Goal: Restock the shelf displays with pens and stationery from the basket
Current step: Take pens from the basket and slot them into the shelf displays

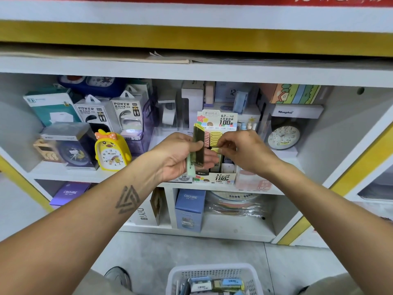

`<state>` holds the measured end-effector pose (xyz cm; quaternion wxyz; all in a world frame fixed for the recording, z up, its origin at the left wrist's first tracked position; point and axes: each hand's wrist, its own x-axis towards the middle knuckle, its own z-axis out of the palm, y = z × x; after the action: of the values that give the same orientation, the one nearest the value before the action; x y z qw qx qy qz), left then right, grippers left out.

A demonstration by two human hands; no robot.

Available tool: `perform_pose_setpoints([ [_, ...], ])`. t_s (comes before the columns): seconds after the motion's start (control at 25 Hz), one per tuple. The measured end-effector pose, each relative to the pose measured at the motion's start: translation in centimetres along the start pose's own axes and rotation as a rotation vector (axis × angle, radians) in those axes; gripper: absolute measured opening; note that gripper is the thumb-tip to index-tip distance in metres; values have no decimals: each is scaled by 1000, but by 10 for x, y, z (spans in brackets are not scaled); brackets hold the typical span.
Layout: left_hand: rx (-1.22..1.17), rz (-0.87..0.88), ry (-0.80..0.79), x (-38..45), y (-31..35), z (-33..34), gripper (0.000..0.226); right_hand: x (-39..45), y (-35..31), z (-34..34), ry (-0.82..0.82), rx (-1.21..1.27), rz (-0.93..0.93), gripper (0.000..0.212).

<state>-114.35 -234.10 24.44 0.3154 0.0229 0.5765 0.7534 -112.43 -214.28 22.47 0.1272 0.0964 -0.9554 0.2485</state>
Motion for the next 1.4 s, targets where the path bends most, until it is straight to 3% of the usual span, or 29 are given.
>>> perform_pose_setpoints([
  [0.24, 52, -5, -74, 1, -4, -1, 20, 0, 1, 2, 86, -169, 46, 4],
  [0.32, 75, -18, -106, 1, -5, -1, 20, 3, -1, 0, 127, -21, 78, 7],
  [0.52, 52, -33, -164, -3, 2, -2, 21, -1, -10, -10, -30, 503, 32, 61],
  [0.6, 63, -44, -153, -6, 3, -2, 20, -3, -12, -13, -37, 621, -15, 51],
  [0.72, 54, -56, -118, -7, 2, 0, 22, -2, -10, -20, -6, 603, -23, 29],
  [0.88, 124, -6, 123, -3, 3, -8, 28, -4, 0, -33, -27, 556, 18, 21],
  [1.04, 263, 37, 309, 4, 2, -11, 17, -3, 5, -39, 49, 825, 55, 20],
  [1.16, 290, -36, 301, 4, 4, -6, 13, -3, 2, -37, 108, 705, 94, 16],
  [1.4, 119, -57, 170, -2, 8, -5, 36, 1, -6, -22, 171, 269, 39, 15],
])
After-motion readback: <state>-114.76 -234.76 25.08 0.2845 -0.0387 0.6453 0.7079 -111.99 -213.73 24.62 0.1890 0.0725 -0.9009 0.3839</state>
